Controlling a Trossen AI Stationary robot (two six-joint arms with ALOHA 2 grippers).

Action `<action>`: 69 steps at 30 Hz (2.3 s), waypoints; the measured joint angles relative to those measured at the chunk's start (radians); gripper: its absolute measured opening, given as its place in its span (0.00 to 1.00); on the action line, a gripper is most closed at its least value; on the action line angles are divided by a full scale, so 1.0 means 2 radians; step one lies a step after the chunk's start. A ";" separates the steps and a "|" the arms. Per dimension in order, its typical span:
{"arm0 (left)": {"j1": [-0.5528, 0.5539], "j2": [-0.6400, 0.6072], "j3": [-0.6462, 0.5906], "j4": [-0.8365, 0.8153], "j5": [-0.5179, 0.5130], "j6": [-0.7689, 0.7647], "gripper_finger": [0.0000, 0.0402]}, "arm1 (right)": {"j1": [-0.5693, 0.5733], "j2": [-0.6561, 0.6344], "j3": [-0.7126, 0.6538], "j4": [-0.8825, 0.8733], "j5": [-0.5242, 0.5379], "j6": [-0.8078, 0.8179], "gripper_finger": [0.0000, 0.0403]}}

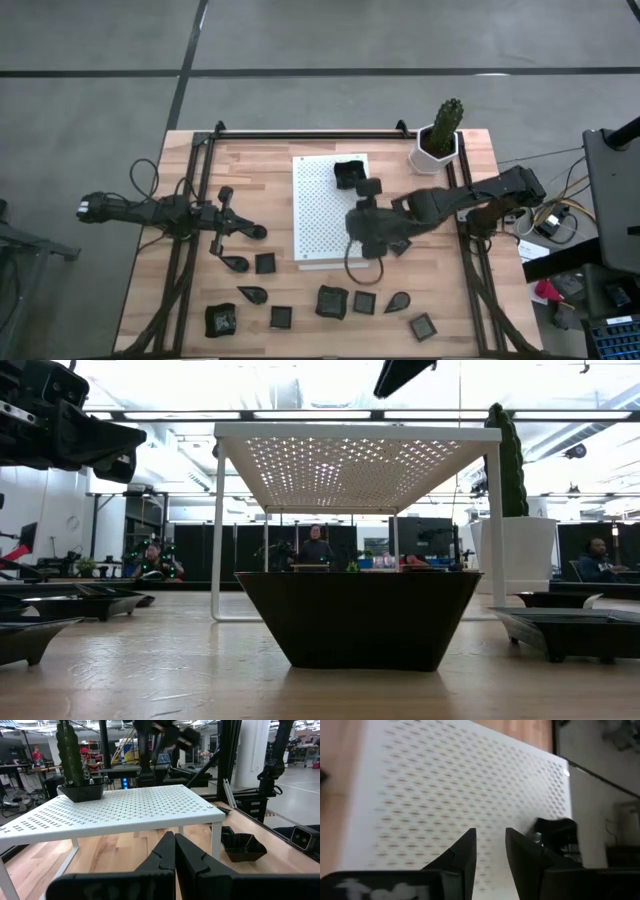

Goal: Pick & Place Mini shaped plates
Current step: Stack the black distorted square plate on top of the black distorted square plate on the shelf

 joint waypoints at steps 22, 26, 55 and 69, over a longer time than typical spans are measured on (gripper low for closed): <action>0.000 0.000 0.000 0.000 0.000 0.000 0.00 | 0.116 0.077 -0.002 0.101 -0.118 -0.106 0.20; 0.000 0.000 0.000 0.000 0.000 0.000 0.00 | 0.117 0.105 -0.002 0.102 -0.119 -0.129 0.21; 0.000 0.000 0.000 -0.002 0.000 0.000 0.00 | 0.157 0.229 -0.003 0.121 -0.167 -0.235 0.22; 0.000 0.000 0.000 -0.002 0.000 0.000 0.00 | 0.174 0.247 -0.001 0.121 -0.102 -0.270 0.24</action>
